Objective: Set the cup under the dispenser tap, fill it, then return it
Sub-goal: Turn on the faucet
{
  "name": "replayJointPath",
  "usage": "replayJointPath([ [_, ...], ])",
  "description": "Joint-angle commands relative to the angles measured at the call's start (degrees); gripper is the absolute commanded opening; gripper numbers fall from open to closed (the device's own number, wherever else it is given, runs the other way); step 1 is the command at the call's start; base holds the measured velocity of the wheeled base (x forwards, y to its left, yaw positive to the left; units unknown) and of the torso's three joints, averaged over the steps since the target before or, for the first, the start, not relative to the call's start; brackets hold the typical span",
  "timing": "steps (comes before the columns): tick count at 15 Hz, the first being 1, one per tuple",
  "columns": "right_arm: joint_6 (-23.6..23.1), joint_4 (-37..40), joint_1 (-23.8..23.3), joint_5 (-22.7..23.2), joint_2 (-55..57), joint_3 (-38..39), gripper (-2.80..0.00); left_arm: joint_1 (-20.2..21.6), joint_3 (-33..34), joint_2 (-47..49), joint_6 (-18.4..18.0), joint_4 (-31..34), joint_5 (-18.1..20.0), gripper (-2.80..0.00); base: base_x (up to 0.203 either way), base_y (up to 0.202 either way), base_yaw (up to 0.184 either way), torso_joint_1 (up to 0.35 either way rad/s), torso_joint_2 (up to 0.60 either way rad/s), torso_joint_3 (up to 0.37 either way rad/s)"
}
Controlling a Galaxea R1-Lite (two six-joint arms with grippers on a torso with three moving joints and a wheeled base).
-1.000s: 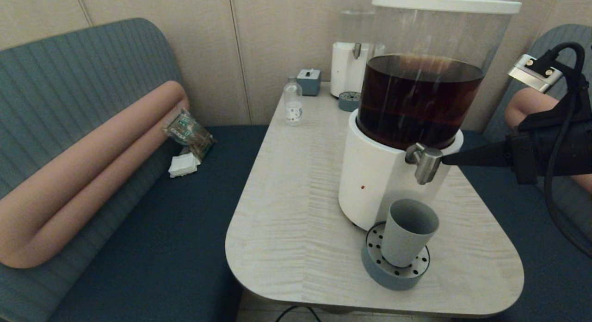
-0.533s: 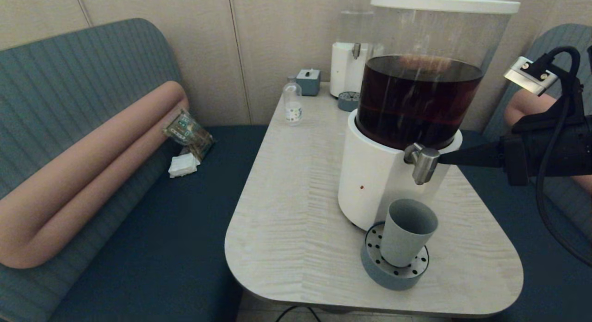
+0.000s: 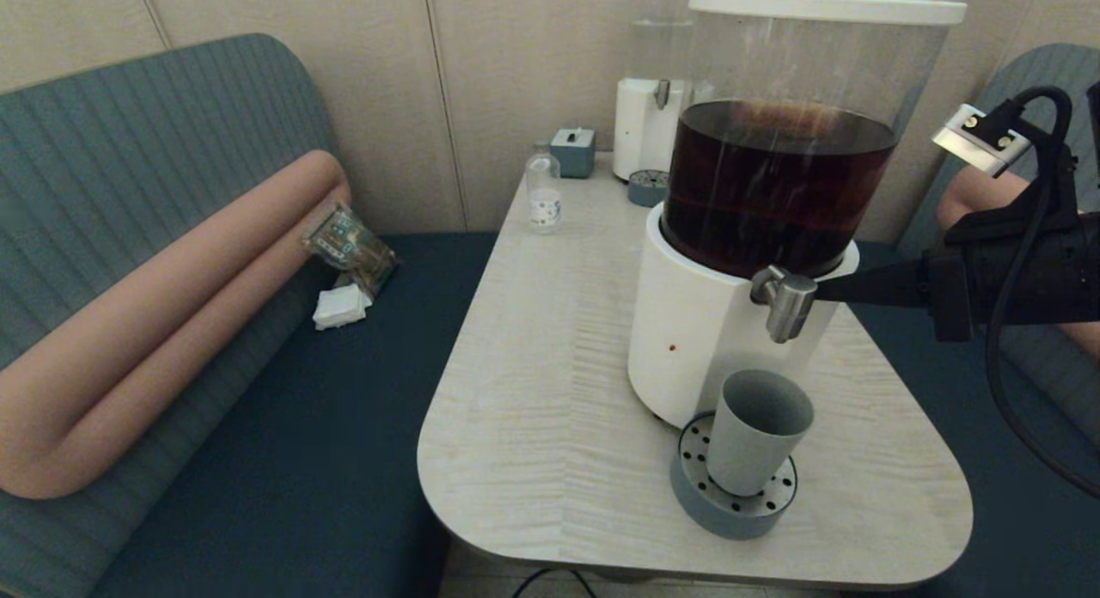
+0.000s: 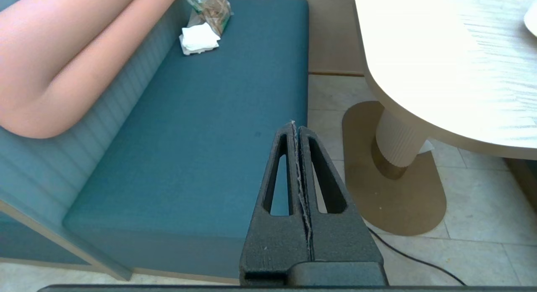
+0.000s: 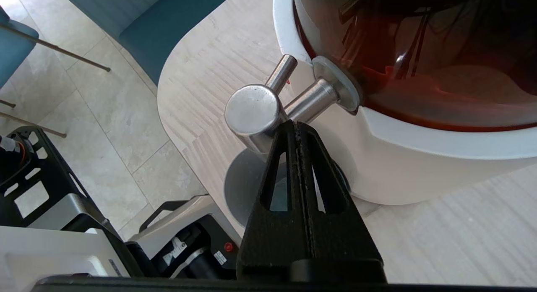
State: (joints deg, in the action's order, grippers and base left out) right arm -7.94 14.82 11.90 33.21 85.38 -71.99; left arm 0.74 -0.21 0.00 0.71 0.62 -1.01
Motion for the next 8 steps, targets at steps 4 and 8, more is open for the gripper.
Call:
replayJointPath([
  [4,-0.1,-1.4,0.3,0.4,0.2,1.0,-2.80,0.0,0.0,0.1,0.0,0.1,0.0,-2.80,0.000,0.000,0.000,0.000,0.00,0.000],
  [8,-0.1,-4.0,1.1,0.4,0.2,2.5,-2.80,0.0,0.0,0.1,0.1,0.0,0.0,-2.80,0.000,0.000,0.000,0.000,0.00,0.000],
])
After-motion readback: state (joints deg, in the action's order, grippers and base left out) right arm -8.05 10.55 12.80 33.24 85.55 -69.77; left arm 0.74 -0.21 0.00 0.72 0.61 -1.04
